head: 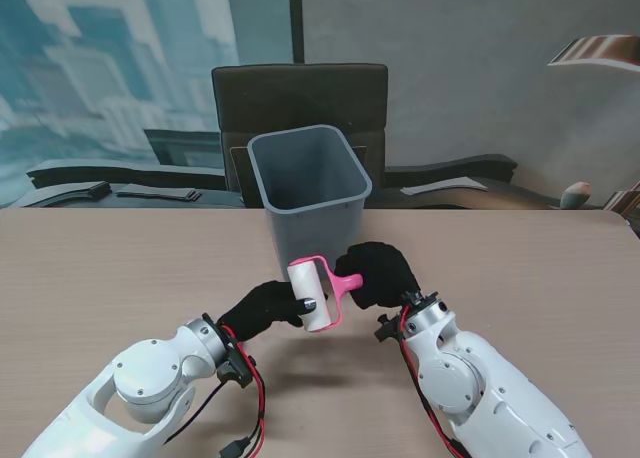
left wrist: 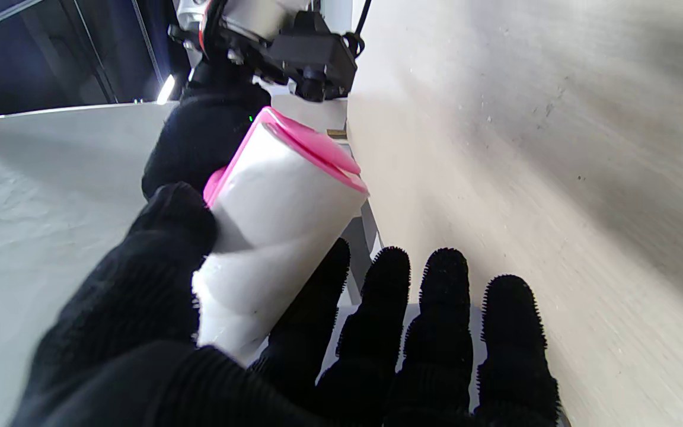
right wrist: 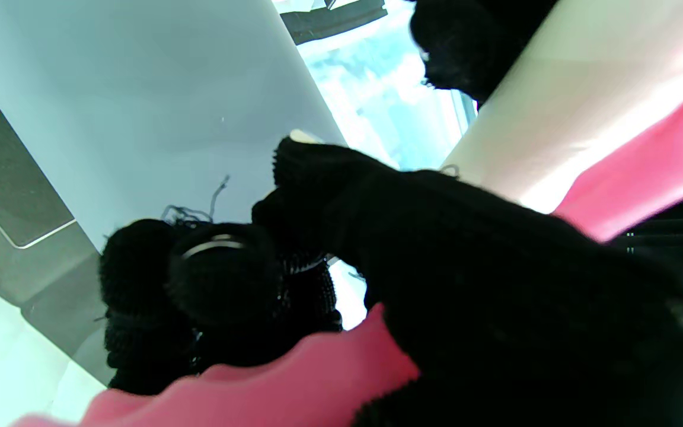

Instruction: Replace a lint-roller refill

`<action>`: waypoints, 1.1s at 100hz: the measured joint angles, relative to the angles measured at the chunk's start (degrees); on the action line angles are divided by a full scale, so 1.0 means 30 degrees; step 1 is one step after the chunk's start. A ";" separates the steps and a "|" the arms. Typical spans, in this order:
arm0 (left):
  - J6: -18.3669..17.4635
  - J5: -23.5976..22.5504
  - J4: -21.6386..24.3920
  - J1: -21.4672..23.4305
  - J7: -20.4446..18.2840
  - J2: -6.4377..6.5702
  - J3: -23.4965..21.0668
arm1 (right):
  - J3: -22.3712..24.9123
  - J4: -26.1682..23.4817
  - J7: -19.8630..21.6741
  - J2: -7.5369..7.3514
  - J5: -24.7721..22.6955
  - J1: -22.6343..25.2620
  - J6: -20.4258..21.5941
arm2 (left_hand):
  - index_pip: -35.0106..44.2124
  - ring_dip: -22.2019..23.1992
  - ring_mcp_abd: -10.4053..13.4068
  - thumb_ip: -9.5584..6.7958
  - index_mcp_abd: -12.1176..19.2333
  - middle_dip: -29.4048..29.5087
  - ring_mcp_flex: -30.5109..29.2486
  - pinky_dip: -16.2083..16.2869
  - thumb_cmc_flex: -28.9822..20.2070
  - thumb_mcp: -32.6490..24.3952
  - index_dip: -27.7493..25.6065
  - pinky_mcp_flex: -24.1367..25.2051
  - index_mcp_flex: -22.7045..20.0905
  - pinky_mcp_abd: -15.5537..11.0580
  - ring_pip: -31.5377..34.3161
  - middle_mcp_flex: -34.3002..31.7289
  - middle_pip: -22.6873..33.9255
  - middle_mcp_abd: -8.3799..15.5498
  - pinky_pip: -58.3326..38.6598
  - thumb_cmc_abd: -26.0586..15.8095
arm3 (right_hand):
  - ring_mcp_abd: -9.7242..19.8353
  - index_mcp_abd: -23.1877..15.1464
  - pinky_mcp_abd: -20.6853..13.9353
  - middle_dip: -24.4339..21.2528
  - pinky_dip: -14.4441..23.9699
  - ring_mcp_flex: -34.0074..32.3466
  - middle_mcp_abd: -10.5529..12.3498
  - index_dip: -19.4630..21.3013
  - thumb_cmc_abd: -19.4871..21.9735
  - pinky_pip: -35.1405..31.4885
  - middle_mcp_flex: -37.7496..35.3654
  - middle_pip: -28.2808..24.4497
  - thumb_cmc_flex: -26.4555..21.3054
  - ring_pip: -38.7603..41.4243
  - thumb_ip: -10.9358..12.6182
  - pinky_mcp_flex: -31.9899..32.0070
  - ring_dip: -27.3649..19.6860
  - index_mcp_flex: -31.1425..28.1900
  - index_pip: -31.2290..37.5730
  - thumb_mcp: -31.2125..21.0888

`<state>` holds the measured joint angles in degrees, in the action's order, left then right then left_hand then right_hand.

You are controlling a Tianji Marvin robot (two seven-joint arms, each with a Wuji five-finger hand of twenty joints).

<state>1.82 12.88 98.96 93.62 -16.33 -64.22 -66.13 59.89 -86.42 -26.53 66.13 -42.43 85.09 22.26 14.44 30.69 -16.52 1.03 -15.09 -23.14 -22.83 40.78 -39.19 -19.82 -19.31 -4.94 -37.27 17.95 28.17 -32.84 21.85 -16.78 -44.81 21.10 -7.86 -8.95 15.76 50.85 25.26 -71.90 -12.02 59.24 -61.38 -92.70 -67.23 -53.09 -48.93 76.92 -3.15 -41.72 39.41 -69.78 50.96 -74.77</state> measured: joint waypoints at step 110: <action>0.0879 -0.1525 0.0689 0.0249 0.2904 -0.0390 0.0545 | -0.0935 0.0360 -0.1601 0.0003 -0.2132 -0.0398 -0.1717 | 0.1050 0.0485 -0.0599 0.0039 0.0037 0.0002 -0.1586 0.0045 -0.0548 -0.0029 0.0022 -0.0428 0.0345 0.0421 0.1150 -0.0810 0.0831 0.0048 -0.0588 -0.0153 | 0.0006 -0.0175 0.0082 -0.0223 -0.0532 -0.0188 0.0006 0.0000 0.0002 0.0012 0.0005 -0.0034 0.0000 -0.0268 -0.0001 0.0005 -0.0384 -0.0012 0.0069 -0.0005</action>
<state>4.46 8.31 101.02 94.36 -7.62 -65.39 -64.50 57.09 -85.34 -31.34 66.14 -48.82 83.90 17.11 17.59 32.15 -18.31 1.15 -14.98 -23.14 -27.59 40.91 -40.84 -19.91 -19.25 -6.23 -36.23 19.21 31.62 -35.27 24.34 -16.64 -46.57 20.64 -7.84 -9.48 16.01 50.17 23.67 -72.46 -12.00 59.24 -61.38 -92.66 -67.22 -53.20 -48.93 76.11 -3.16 -41.71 38.26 -69.82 51.17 -74.79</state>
